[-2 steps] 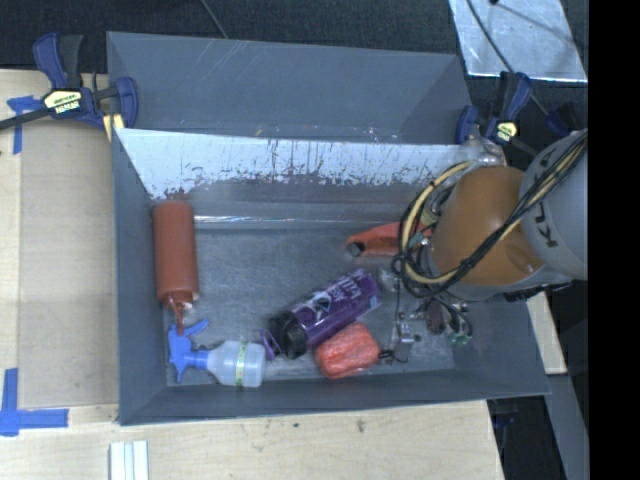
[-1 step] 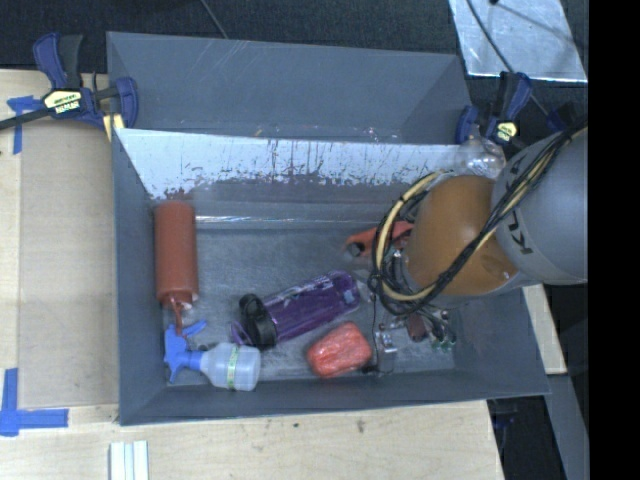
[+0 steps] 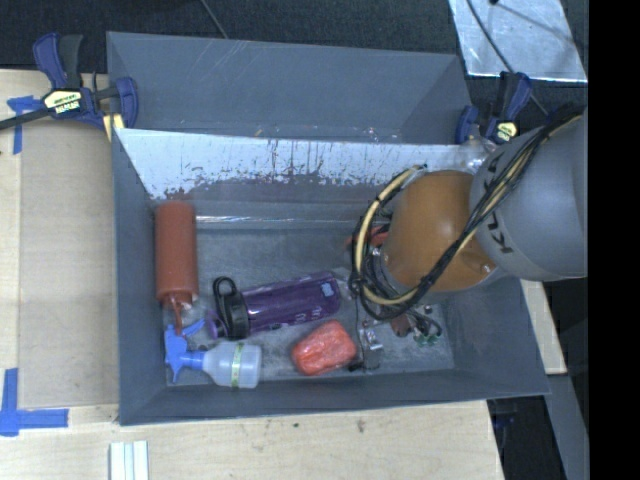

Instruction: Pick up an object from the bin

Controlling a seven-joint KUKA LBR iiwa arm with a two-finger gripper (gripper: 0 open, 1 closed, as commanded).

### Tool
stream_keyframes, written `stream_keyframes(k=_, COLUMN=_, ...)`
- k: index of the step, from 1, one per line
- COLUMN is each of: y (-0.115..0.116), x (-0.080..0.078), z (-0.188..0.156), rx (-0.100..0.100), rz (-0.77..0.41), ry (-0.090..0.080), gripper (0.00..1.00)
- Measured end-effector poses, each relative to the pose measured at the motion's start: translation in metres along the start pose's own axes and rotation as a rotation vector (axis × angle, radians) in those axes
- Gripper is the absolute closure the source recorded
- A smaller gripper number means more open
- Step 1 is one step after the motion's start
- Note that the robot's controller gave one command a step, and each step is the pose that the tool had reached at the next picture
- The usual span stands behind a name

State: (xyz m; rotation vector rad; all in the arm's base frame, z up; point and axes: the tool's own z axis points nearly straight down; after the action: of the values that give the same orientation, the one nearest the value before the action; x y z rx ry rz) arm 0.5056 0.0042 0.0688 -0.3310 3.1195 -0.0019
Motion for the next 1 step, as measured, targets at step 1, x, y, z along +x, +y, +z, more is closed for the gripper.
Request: stream_keyframes(k=1, y=0.0169, x=-0.0100, z=-0.0040, rx=0.004, rz=0.096, ry=-0.002, gripper=0.00)
